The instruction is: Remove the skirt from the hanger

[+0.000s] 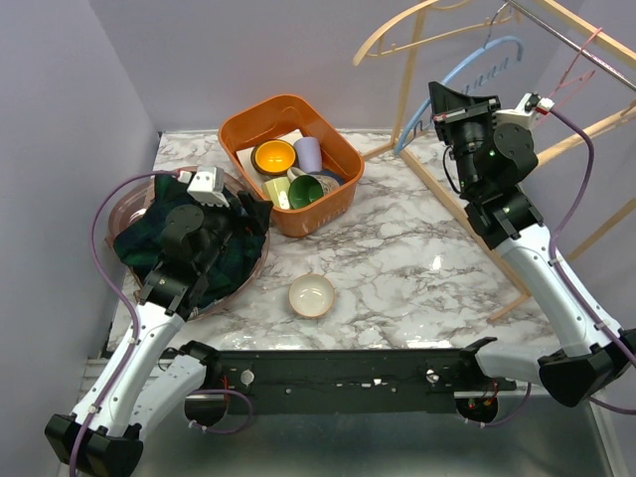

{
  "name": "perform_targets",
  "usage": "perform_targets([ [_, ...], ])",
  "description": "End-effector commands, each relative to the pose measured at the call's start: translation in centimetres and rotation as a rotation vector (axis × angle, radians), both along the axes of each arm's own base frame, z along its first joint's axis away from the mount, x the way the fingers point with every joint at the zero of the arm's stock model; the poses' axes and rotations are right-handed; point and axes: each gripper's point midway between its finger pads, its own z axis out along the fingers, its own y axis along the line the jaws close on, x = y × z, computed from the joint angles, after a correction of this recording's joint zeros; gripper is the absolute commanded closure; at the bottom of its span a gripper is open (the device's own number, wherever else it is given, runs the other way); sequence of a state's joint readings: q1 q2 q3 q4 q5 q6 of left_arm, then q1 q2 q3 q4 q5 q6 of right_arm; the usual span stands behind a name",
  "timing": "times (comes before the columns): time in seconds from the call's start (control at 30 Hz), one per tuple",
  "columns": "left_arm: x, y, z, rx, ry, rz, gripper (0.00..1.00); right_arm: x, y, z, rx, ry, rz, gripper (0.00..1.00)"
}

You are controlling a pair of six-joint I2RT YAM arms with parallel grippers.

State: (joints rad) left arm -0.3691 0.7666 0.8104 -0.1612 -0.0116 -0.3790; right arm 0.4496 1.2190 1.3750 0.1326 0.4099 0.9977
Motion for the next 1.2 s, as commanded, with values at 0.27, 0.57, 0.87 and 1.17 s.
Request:
perform_targets([
  [0.27,-1.6,-10.6,21.7,-0.046,-0.549,-0.464,0.11,-2.9,-1.1,2.2,0.130,-0.015,0.039,0.99],
  [0.57,-1.7,-18.1,23.5,0.019,-0.647,-0.566,0.14,-3.9,-1.6,1.2,0.190,0.012,0.047,0.99],
  [0.87,-1.0,-25.7,21.6,0.145,-0.662,-0.590,0.11,-5.0,-1.9,0.4,0.209,0.046,0.060,0.99],
  [1.17,-0.5,-28.0,21.1,0.183,-0.688,-0.646,0.13,-7.3,-3.4,1.1,0.134,0.009,0.030,0.99],
])
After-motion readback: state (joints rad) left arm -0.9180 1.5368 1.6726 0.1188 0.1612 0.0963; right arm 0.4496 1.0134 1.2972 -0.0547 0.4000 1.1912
